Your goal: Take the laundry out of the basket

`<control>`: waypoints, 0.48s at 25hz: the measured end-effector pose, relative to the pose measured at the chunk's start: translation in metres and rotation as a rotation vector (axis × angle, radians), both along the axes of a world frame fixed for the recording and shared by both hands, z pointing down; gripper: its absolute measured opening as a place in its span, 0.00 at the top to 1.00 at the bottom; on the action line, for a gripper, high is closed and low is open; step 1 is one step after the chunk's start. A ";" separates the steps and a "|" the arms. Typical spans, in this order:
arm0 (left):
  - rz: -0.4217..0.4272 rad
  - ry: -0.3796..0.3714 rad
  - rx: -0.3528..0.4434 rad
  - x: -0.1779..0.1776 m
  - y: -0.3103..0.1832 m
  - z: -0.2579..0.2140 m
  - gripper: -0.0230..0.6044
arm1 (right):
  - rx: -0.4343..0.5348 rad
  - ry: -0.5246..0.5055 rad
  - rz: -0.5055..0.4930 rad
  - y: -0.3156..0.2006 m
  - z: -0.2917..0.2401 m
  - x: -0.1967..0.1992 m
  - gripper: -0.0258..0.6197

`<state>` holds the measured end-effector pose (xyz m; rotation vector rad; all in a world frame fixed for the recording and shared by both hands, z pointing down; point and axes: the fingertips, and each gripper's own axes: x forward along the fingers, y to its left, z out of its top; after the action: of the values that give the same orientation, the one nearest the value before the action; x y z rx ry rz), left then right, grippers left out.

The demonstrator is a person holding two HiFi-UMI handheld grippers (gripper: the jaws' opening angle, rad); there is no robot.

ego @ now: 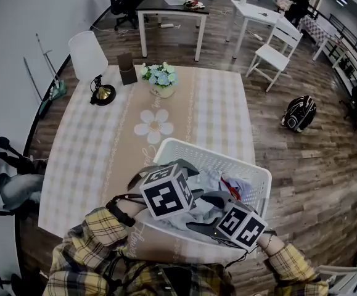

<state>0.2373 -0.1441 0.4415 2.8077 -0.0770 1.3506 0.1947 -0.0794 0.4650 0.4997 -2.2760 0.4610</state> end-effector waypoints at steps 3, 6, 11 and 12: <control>-0.047 -0.025 -0.046 0.006 -0.012 0.014 0.59 | -0.037 0.033 -0.043 0.006 0.017 -0.004 0.38; -0.078 -0.097 -0.086 0.007 -0.021 0.038 0.56 | -0.054 0.062 -0.082 0.009 0.030 -0.008 0.35; -0.100 -0.188 -0.185 0.011 -0.019 0.074 0.45 | -0.040 0.104 -0.145 0.012 0.046 -0.014 0.35; -0.114 -0.190 -0.197 0.014 -0.020 0.079 0.43 | -0.034 0.115 -0.154 0.012 0.048 -0.015 0.35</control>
<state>0.2509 -0.1645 0.5201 2.4709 -0.1003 1.5042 0.1798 -0.0671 0.5133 0.3225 -2.1730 0.3835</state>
